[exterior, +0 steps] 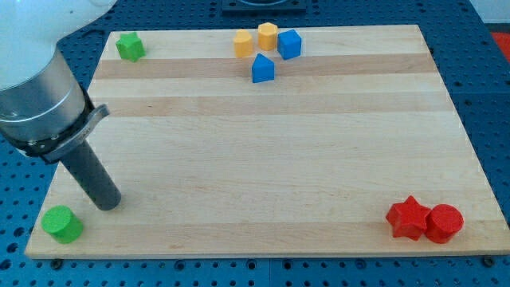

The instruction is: Move your arm to the bottom left

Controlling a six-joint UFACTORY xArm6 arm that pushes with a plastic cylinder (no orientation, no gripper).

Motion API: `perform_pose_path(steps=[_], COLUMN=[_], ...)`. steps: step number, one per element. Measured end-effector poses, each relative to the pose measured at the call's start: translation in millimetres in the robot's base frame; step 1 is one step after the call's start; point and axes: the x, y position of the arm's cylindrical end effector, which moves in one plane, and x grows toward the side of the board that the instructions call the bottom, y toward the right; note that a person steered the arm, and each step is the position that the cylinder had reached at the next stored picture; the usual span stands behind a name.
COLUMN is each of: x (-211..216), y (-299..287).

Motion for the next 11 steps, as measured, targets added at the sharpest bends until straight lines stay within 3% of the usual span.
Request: perform_pose_path(steps=[5, 11], x=[1.1, 10.9], y=[-83.8, -90.4])
